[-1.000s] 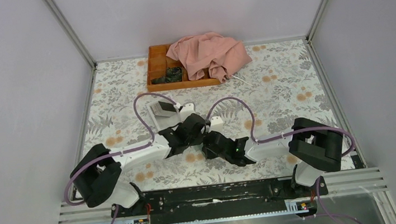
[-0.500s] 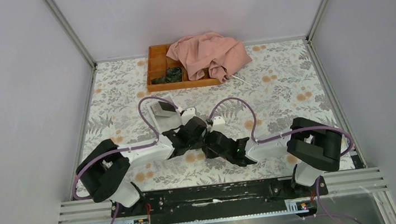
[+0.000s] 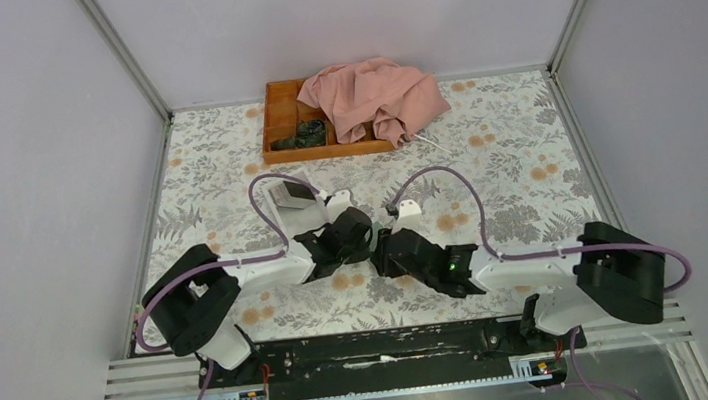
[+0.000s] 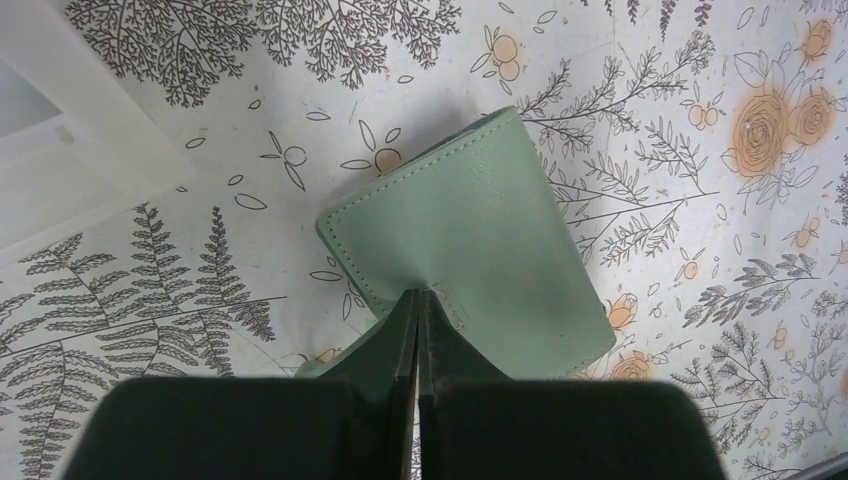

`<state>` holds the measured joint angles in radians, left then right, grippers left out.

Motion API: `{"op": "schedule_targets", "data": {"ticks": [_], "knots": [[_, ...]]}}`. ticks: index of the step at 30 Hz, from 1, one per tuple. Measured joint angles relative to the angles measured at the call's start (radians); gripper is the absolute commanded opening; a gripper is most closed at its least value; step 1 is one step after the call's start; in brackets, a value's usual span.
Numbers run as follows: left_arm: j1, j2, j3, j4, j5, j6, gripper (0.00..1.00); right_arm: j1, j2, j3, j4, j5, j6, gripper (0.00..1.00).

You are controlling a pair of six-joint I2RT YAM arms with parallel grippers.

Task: Put the credit cards into the card holder
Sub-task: Turn over the card holder at the center of the board.

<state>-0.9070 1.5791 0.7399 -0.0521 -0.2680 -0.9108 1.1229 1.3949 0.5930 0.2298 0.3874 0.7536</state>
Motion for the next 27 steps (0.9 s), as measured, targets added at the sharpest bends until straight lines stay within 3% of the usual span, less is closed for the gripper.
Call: {"op": "schedule_targets", "data": {"ticks": [3,7,18,27], "knots": [[0.0,0.001,-0.002,0.007,0.0,-0.002,0.0,0.0,-0.075,-0.015,-0.021,0.034,-0.013,0.57],[0.0,0.003,-0.005,0.017,0.0,-0.005,0.0,-0.015,-0.128,-0.038,-0.039,0.068,-0.031,0.62],[0.0,0.006,-0.018,0.048,0.0,-0.005,0.0,-0.237,-0.16,-0.188,0.09,-0.079,-0.048,0.62],[0.0,0.013,-0.029,0.085,0.0,-0.005,0.0,-0.328,-0.034,-0.285,0.34,-0.259,0.006,0.62]]}}
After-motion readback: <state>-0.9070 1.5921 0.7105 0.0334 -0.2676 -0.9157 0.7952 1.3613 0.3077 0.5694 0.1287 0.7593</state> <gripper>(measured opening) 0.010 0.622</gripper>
